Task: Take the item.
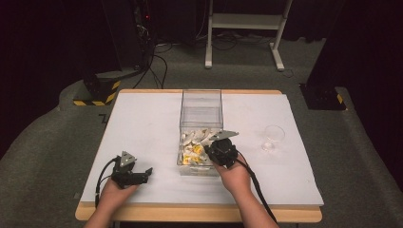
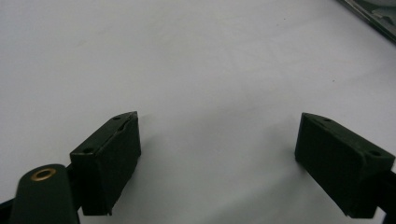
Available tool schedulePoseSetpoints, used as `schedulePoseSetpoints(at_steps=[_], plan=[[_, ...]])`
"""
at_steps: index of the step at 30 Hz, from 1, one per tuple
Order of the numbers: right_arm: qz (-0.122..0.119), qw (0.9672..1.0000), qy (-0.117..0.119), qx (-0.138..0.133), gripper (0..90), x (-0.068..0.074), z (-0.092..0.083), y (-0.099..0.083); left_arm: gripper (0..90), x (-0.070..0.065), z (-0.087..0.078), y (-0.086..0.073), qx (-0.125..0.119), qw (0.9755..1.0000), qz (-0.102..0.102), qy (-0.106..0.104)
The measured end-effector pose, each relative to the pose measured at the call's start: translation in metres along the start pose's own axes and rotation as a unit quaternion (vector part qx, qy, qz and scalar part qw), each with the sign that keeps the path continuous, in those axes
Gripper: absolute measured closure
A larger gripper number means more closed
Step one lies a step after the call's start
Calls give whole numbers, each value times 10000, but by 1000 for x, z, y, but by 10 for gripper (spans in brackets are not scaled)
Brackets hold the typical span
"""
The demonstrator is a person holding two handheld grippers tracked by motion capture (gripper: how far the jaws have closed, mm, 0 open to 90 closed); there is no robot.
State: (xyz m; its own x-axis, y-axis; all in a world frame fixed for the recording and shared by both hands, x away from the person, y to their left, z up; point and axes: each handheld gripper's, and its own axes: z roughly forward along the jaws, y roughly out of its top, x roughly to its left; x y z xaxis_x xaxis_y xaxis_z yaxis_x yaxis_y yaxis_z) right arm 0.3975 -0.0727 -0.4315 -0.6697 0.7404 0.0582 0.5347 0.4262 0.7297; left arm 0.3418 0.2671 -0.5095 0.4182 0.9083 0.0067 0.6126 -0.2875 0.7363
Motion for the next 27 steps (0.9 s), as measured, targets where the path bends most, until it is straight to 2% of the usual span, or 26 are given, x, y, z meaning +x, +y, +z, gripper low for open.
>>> schedulePoseSetpoints(at_steps=[3,11,15,17,20,27], plan=[[-41,9999,-14,-139,883,0,-2,-2,147,0,0,0,6,10000,1,-7],[35,9984,-49,-571,883,0,-10,-9,147,0,0,0,8,10000,1,-7],[137,9958,1,-907,883,0,-15,-15,147,0,0,0,7,10000,-1,-7],[73,9954,-53,-955,882,0,-16,-17,147,0,0,0,1,10000,0,0],[205,9932,-58,-1141,883,-4,-21,-20,147,0,0,0,0,10000,2,1],[252,9889,-135,-1457,883,-8,-29,-22,147,0,0,0,-1,10000,-1,0]])
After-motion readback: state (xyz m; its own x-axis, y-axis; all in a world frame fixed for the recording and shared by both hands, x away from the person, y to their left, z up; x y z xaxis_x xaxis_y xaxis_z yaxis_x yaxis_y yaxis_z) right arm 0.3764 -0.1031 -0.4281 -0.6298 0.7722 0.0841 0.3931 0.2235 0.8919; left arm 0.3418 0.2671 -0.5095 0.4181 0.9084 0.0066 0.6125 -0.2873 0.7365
